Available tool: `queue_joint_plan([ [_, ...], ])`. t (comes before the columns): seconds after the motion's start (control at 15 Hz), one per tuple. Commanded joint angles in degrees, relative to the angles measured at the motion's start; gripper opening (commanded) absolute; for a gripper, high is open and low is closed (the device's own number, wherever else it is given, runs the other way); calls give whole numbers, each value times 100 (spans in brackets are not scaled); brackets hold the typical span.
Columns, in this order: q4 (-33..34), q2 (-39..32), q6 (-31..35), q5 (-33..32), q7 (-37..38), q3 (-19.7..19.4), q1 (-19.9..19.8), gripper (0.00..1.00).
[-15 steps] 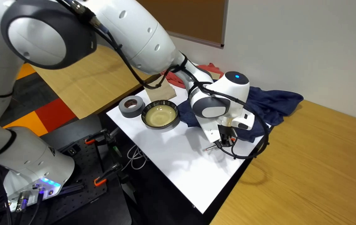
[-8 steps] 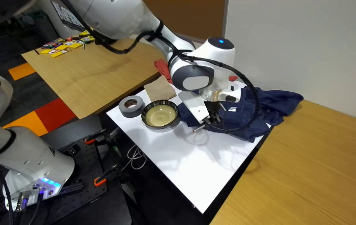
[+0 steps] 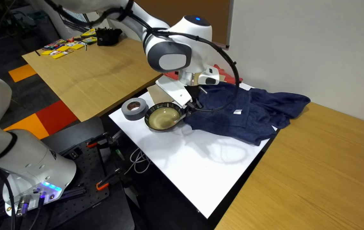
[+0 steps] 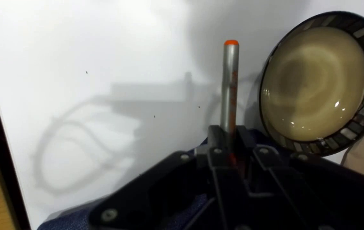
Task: Put the marker in the bowl
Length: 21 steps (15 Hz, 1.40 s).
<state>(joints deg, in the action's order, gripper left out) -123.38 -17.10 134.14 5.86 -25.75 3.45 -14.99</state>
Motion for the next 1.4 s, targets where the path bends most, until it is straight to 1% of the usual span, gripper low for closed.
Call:
queue_joint_plan([
  [0.0,-28,108,-157,63,-49,-179,190,14],
  [0.33,-93,236,-256,61,-56,-206,207,14],
  [0.4,-147,256,-210,74,-112,-164,234,4],
  [0.73,-566,366,104,117,-356,97,622,4],
  [0.93,-884,437,438,120,-485,272,885,4],
  [1.07,-1086,435,819,150,-600,394,998,4],
  [1.33,-1344,288,1545,249,-962,642,1036,4],
])
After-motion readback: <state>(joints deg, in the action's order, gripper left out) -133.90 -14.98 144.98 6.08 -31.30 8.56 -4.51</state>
